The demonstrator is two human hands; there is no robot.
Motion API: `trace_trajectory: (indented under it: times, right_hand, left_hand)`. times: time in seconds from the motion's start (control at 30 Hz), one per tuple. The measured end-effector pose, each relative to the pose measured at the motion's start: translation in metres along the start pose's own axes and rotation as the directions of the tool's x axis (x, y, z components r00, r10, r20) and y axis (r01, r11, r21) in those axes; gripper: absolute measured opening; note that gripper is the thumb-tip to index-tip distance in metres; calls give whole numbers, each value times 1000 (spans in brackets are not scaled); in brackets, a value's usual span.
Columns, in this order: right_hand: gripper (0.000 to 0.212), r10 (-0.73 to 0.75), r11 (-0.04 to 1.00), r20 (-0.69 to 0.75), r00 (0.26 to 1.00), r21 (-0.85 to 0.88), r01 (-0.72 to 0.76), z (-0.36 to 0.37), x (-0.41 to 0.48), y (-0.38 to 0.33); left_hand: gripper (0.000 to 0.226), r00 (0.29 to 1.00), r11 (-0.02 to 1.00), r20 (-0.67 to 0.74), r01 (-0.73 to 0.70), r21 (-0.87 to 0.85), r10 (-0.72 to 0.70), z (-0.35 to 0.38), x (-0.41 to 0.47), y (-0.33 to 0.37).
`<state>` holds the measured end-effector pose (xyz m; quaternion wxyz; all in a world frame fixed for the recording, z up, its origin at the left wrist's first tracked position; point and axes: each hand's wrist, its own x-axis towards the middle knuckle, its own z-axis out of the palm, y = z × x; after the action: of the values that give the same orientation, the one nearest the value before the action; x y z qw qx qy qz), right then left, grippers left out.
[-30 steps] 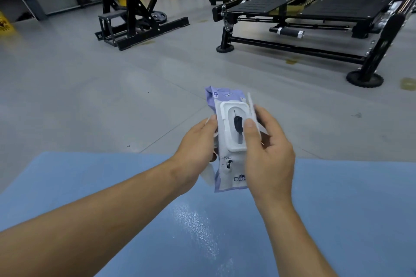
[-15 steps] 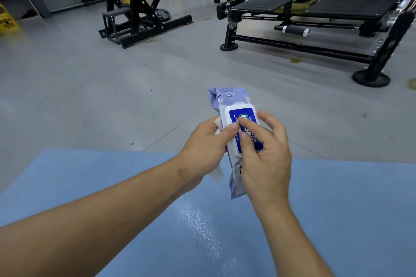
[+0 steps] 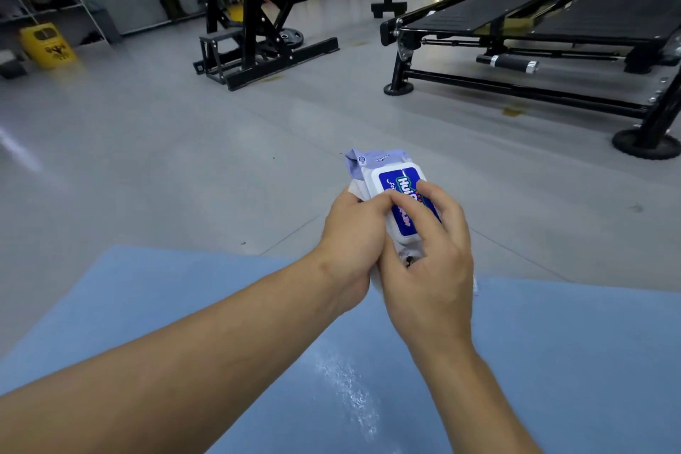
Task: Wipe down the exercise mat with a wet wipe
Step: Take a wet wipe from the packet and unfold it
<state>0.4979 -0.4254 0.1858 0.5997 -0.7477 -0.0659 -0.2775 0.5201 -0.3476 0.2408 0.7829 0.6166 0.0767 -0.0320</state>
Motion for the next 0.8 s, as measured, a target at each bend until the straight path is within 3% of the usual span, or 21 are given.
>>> trace_trajectory:
  times: [0.1,0.27,0.47,0.67,0.8]
  right_hand:
    - [43,-29,997,17,999,69,27,18,6,-9]
    - [19,-88,989,84,993,124,77,57,8,-25]
    - [25,-270,963,286,919,70,261,123,-12,-56]
    - [19,-330,940,435,838,65,336,196,-42,-79]
    - [15,-315,947,536,784,125,295,245,-73,-93]
  left_hand:
    - [31,998,999,-61,-32,-35,30,-11,-3,15]
    - [26,987,999,-157,-44,-3,43,-50,-9,40]
    - [22,958,988,-272,-117,-101,86,-125,-28,63]
    - [21,868,965,-484,-210,-153,112,-206,-41,62]
    - [21,798,951,-595,-249,-184,94,-265,-55,50]
